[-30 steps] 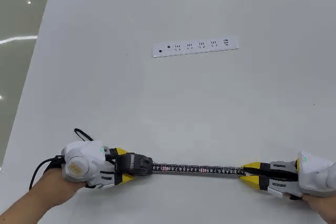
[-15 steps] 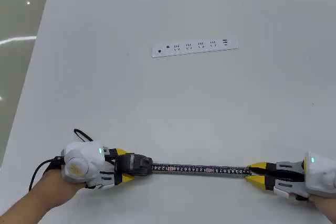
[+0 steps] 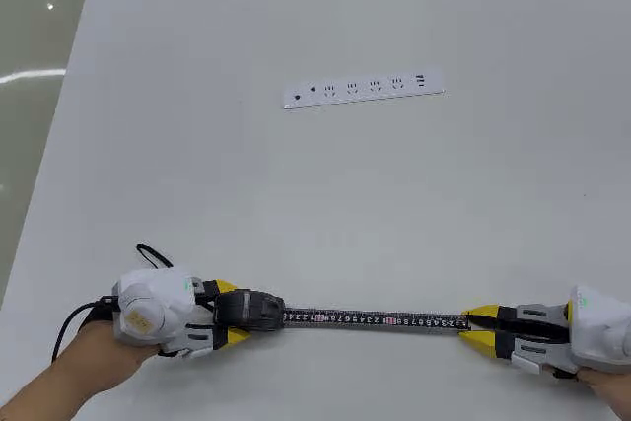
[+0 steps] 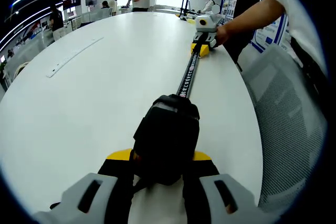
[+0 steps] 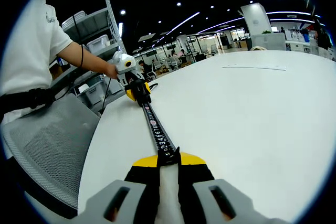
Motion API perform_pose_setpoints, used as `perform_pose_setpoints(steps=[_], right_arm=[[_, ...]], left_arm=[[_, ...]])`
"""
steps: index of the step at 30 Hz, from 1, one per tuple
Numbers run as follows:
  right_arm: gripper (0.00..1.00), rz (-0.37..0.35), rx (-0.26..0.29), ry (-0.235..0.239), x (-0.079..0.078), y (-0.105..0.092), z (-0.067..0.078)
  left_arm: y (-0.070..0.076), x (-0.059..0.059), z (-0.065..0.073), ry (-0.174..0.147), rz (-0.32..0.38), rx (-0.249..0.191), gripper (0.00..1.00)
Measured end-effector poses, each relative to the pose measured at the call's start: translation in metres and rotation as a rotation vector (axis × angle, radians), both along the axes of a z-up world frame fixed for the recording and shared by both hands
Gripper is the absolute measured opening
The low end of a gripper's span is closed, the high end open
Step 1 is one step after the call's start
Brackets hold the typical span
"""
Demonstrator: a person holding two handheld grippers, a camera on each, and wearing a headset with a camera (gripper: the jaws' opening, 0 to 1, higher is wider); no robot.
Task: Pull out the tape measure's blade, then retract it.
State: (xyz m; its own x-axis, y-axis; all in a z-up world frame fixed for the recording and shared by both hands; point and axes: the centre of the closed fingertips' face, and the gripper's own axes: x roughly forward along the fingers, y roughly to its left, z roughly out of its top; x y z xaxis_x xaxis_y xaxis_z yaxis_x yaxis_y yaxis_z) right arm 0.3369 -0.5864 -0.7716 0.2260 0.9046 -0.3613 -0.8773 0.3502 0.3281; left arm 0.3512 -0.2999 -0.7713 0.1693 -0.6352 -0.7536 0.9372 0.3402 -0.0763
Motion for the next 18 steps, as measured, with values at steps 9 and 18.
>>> perform_pose_setpoints(steps=[9,18], right_arm=[[0.11,0.008,-0.014,-0.013,-0.0014,0.0018,0.0017],[0.12,0.021,-0.026,-0.008,-0.0038,0.0009,0.0001]], left_arm=[[0.0011,0.0004,-0.0019,0.002,-0.001,0.0,0.32],[0.0002,-0.0007,-0.0004,-0.006,-0.008,0.009,0.32]])
